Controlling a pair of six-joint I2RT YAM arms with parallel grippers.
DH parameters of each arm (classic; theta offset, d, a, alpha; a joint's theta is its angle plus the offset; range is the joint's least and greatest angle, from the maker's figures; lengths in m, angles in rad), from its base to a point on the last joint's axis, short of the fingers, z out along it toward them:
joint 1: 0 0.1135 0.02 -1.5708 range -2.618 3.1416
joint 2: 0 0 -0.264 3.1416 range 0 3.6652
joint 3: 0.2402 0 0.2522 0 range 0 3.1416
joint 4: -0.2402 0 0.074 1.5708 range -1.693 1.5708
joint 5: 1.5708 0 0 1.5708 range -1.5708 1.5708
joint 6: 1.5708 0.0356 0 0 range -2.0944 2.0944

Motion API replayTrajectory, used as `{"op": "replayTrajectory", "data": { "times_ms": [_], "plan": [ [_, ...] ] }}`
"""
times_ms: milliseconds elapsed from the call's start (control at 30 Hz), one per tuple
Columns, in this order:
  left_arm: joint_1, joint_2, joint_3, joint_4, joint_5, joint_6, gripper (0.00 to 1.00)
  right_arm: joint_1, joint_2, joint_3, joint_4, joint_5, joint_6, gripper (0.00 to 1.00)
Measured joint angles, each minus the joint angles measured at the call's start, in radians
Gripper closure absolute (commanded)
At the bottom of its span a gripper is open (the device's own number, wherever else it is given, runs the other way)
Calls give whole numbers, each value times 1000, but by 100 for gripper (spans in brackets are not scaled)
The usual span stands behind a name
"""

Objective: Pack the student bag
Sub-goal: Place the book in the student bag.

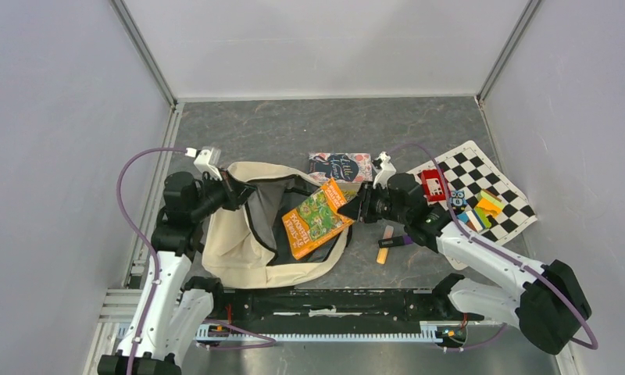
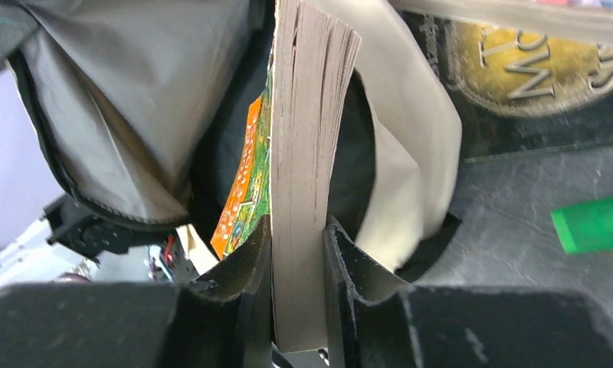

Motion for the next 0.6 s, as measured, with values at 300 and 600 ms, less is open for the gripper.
{"op": "replayTrajectory", "data": {
  "times_ms": [300,600],
  "plan": [
    [0,-40,-23,91,86,-25,95,50,101,7,207,50,97,100],
    [0,-40,-30,130,119,-33,95,155,232,6,417,132,170,100]
  ]
}}
